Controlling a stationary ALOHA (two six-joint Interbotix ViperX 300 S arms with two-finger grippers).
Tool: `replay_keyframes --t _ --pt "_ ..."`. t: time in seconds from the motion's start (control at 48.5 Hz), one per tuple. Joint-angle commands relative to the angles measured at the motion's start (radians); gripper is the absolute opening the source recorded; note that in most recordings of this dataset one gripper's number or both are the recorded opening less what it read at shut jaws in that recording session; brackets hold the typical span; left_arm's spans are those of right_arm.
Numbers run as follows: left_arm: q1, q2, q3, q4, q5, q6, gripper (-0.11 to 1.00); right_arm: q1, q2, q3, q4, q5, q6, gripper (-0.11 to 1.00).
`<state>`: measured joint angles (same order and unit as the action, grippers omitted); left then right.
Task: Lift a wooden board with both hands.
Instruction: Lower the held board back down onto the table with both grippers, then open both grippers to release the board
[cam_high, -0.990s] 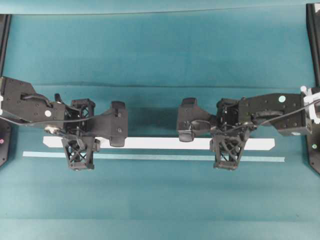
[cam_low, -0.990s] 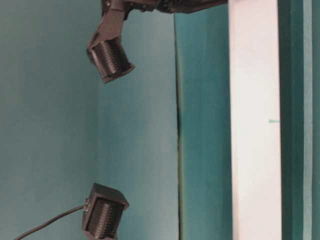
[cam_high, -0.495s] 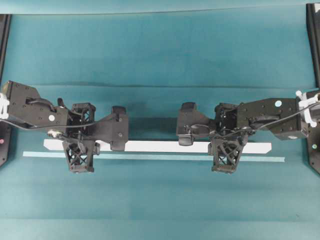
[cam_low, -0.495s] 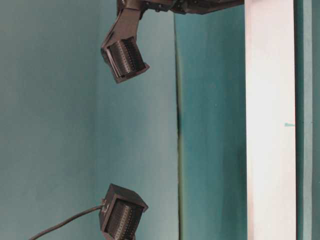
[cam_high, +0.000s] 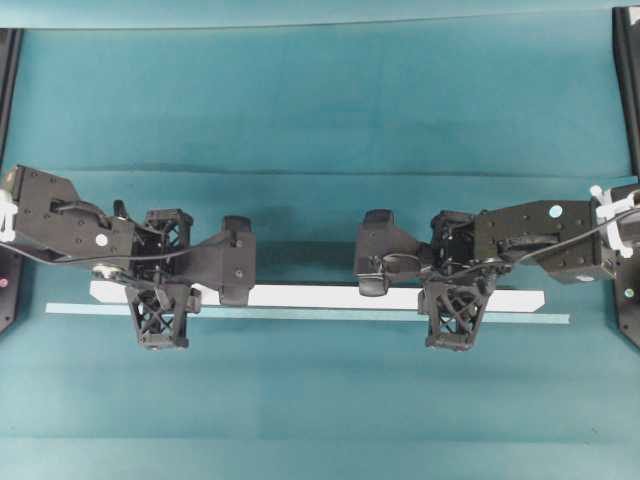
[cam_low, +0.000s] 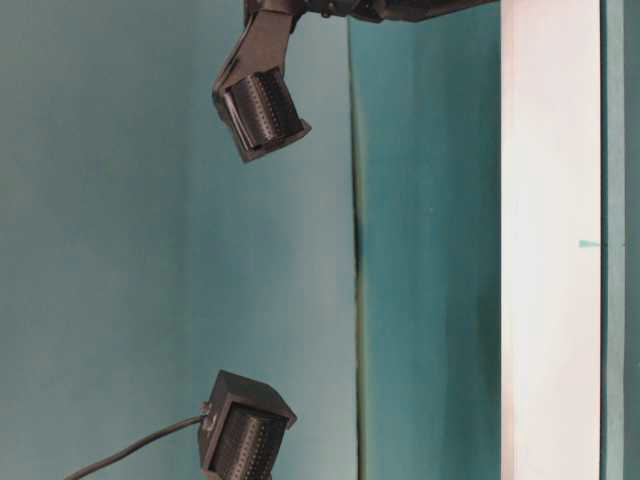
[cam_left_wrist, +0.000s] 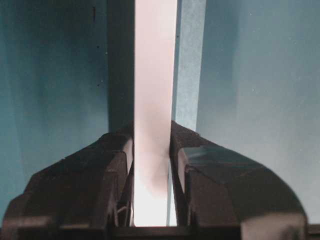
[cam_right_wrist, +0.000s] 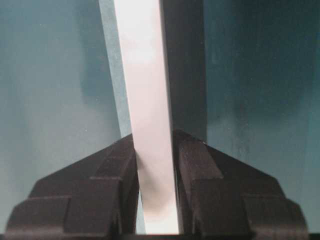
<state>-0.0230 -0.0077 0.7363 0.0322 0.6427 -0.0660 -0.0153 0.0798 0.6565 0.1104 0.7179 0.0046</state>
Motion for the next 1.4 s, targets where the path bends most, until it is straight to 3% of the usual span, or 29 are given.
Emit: replay_keyframes --t 0.0,0.165,0.536,0.804,1.011,1.073,1.258,1.382 --pt "-0.009 -0.002 0.012 -0.002 0.006 -0.012 0.17 0.005 0.011 0.021 0.003 0.002 -0.003 0.21" --pt "-0.014 -0.003 0.026 -0.002 -0.023 -0.055 0.17 0.005 0.012 0.031 0.003 -0.021 0.0 0.21" --pt "-0.017 -0.018 0.069 0.0 -0.107 -0.051 0.17 0.0 0.012 0.037 0.002 -0.046 0.011 0.21" --pt "-0.017 -0.044 0.094 0.0 -0.178 0.017 0.17 -0.003 0.008 0.043 0.002 -0.086 0.005 0.21" --pt "-0.014 -0.046 0.097 0.0 -0.176 0.021 0.17 -0.002 0.008 0.043 0.002 -0.081 0.005 0.22" --pt "-0.014 -0.046 0.097 0.0 -0.176 0.02 0.17 -0.003 0.008 0.04 0.002 -0.078 0.006 0.33" --pt "-0.012 -0.049 0.1 0.0 -0.176 0.014 0.17 -0.003 0.005 0.04 0.002 -0.078 0.005 0.83" --pt "-0.009 -0.052 0.106 0.0 -0.176 0.012 0.17 -0.003 0.003 0.038 0.003 -0.084 0.005 0.86"
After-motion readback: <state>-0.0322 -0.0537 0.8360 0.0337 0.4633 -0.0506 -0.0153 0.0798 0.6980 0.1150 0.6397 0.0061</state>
